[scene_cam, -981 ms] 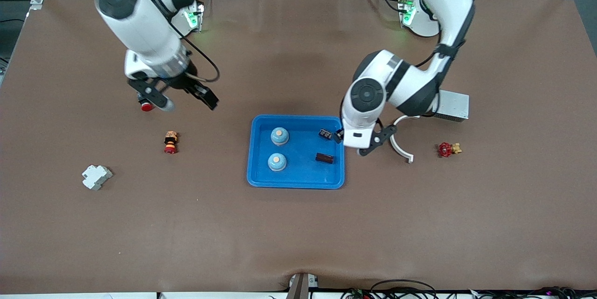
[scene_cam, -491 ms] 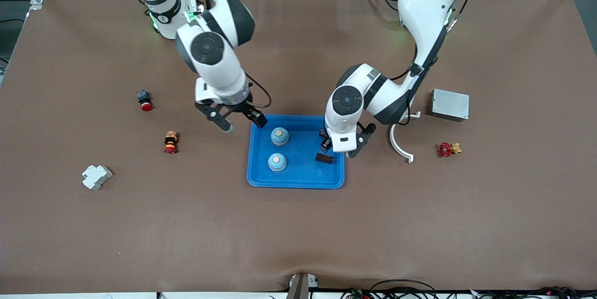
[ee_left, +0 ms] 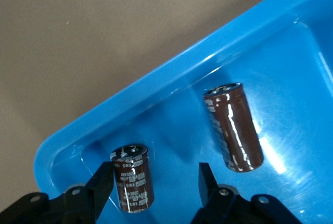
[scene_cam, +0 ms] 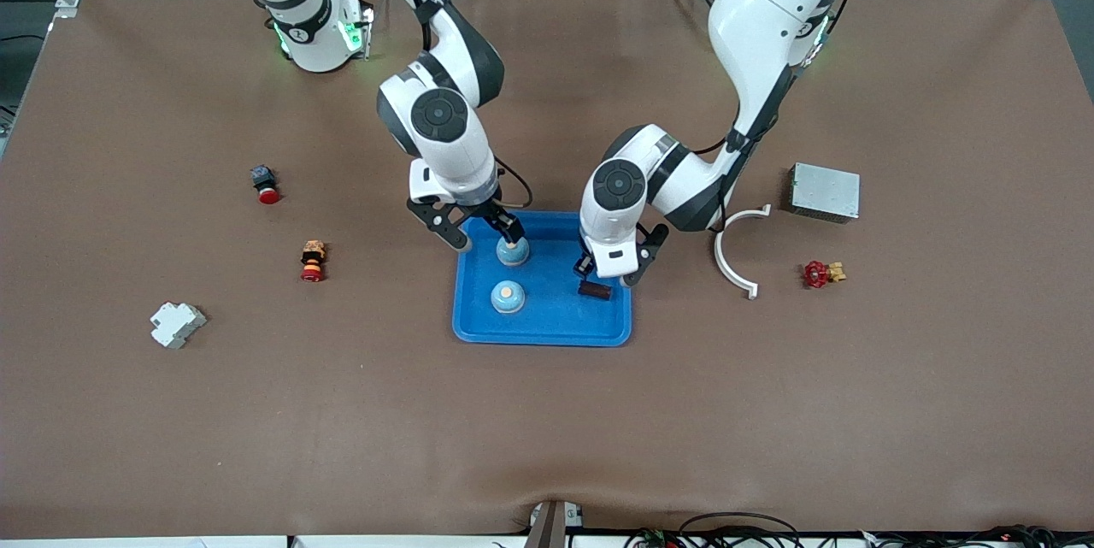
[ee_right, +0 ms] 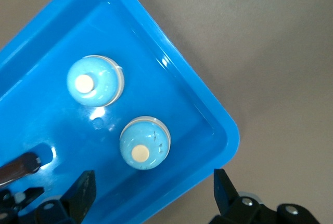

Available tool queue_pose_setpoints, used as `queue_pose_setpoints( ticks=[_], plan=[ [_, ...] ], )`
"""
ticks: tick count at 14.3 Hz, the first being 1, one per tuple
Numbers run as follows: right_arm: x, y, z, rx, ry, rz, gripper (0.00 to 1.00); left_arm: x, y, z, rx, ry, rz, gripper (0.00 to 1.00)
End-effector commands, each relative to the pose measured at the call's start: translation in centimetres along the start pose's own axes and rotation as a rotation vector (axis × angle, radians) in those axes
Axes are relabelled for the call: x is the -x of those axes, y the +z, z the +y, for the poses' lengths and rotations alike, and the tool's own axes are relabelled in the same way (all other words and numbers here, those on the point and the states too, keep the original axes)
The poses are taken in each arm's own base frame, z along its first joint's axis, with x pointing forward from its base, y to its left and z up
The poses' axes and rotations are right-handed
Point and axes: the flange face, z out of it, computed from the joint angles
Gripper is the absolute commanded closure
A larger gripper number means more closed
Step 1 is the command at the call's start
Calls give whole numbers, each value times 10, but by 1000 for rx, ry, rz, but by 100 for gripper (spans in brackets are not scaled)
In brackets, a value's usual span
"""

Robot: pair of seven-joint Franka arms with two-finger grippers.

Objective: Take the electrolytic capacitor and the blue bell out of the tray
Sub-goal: 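Lower the right gripper to a bell while the left gripper lowers to a capacitor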

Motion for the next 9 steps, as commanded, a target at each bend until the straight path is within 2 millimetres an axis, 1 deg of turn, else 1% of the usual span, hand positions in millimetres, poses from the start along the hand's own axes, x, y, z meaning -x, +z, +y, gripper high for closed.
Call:
queue_pose_setpoints(
  ticks=[1,3,5,8,9],
  plan=[
    [8,18,-16,9,38,5,0,6,7,-4,-4,-1,18,28],
    [9,34,-22,22,39,6,0,6,12,-10,-19,3,22,30],
    [9,50,-28,29,38,7,0,6,16,-14,-31,4,24,35],
    [7,62,-34,17,44,15,0,6,15,-13,-28,5,23,71],
    [7,67,-34,14,45,16,0,5,14,-13,-30,6,24,85]
  ],
)
